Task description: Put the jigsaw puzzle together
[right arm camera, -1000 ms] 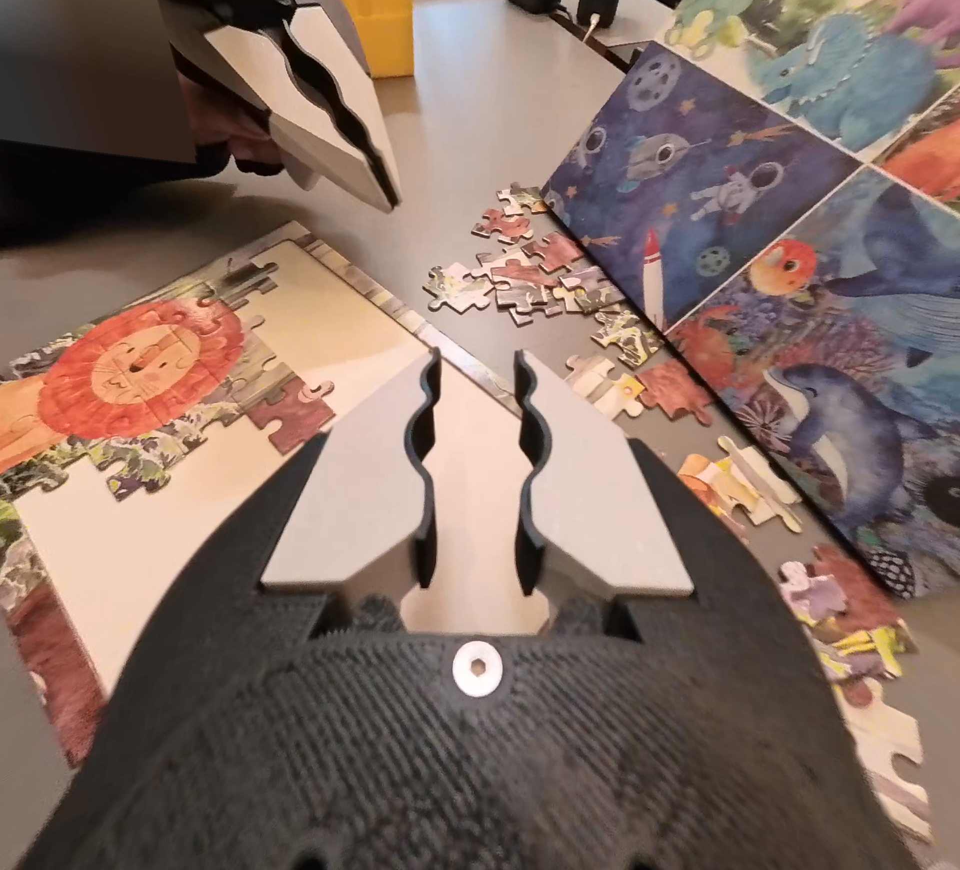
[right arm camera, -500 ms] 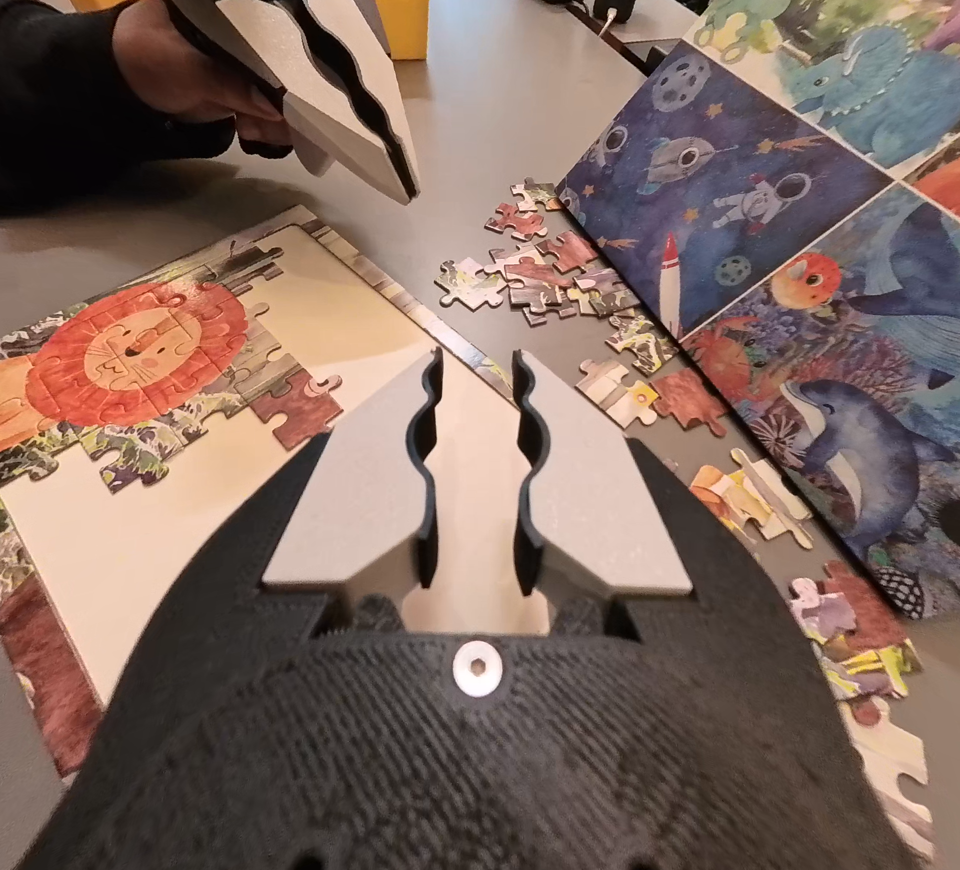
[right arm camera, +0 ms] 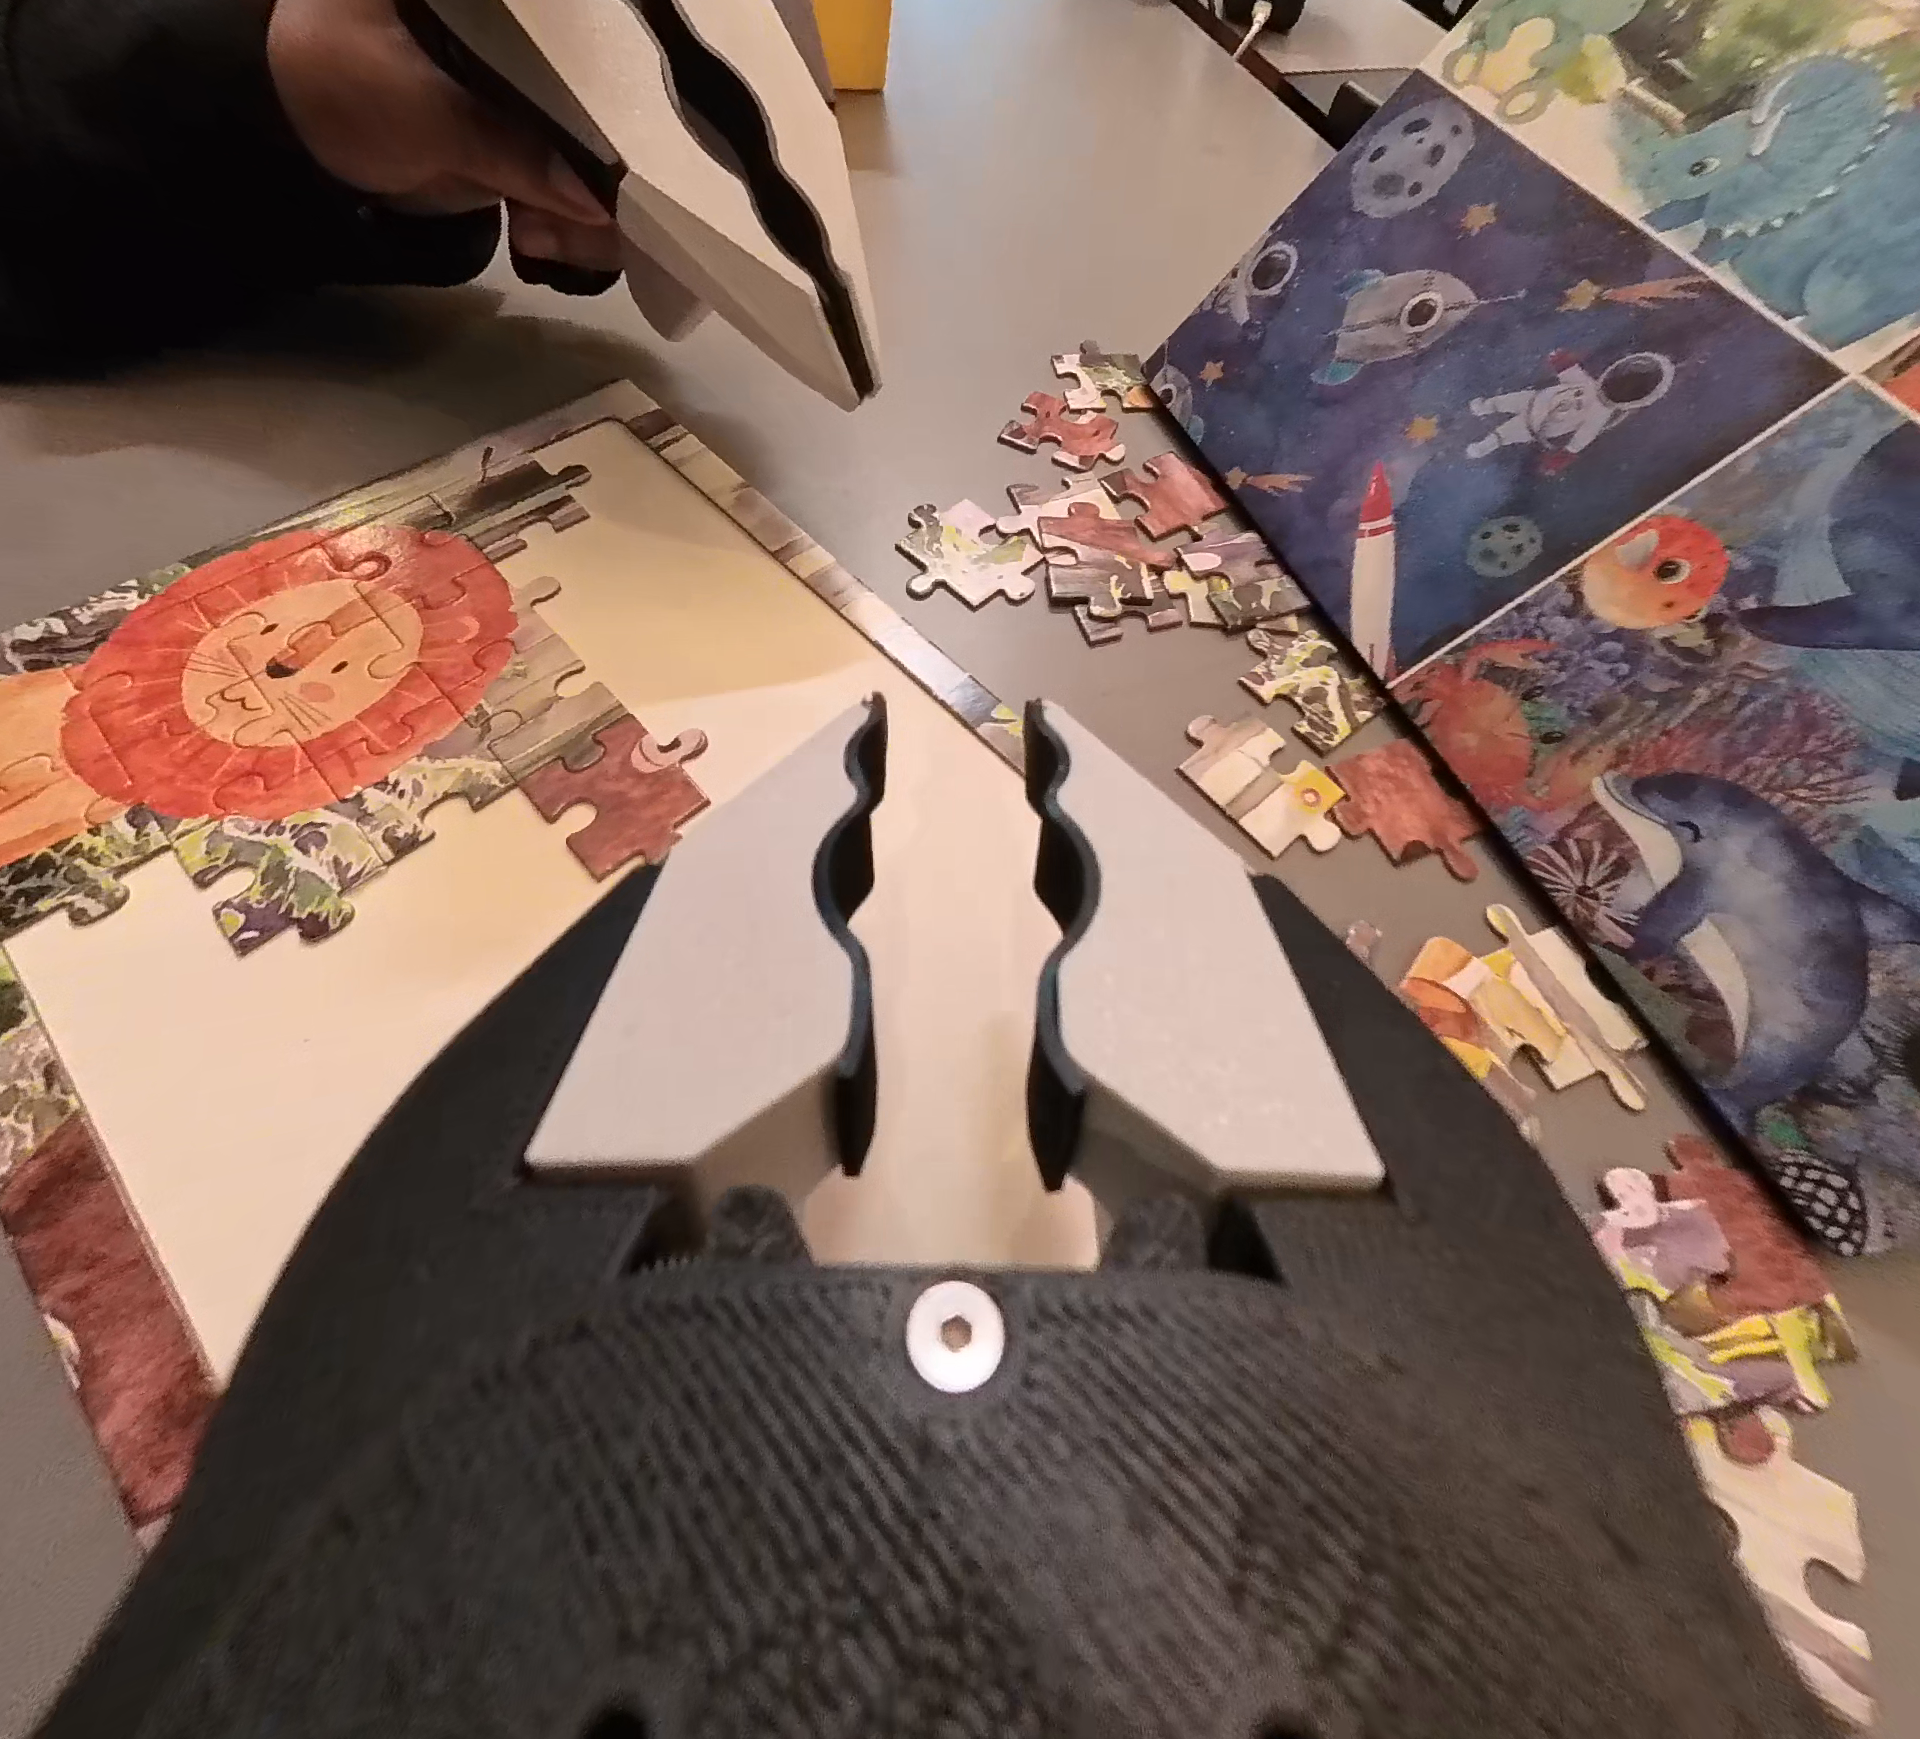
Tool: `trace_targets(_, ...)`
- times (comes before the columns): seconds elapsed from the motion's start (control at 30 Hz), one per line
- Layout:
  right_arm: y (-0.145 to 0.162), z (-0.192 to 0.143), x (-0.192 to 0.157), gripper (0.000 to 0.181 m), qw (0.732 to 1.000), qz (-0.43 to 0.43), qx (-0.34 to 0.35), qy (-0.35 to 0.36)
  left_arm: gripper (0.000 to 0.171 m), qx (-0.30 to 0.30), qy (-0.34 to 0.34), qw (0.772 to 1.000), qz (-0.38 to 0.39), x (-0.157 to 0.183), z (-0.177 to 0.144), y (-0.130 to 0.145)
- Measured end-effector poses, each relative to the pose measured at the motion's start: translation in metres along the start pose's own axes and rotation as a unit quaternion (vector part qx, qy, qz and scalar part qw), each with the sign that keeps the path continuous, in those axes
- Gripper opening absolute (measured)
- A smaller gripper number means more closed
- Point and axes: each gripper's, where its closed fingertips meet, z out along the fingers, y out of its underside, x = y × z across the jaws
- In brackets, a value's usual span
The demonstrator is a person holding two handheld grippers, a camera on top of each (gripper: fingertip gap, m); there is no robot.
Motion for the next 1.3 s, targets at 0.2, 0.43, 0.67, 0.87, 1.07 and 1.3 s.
trace_targets(0.2,0.002,0.002,-0.002,0.024,1.0,-0.002,-0.005,-0.004,0.0,-0.005,0.004,1.0,0.001,0.002,0.002,0.002)
trace_targets(0.43,0.006,0.005,-0.003,0.024,1.0,-0.007,-0.014,-0.008,0.0,-0.01,0.003,1.0,0.008,0.003,0.003,0.003)
trace_targets(0.67,0.01,0.007,-0.004,0.025,1.0,-0.009,-0.022,-0.009,0.0,-0.011,0.003,1.0,0.012,0.004,0.004,0.003)
trace_targets(0.87,0.014,0.009,-0.005,0.026,0.999,-0.016,-0.032,-0.009,0.0,-0.013,0.003,1.0,0.015,0.005,0.004,0.004)
trace_targets(1.07,0.016,0.01,-0.004,0.026,0.999,-0.023,-0.038,-0.005,0.0,-0.015,0.004,1.0,0.017,0.006,0.005,0.004)
trace_targets(1.3,0.018,0.012,-0.022,0.03,0.997,-0.027,-0.05,-0.046,0.0,-0.013,0.033,0.999,0.031,0.019,0.006,0.003)
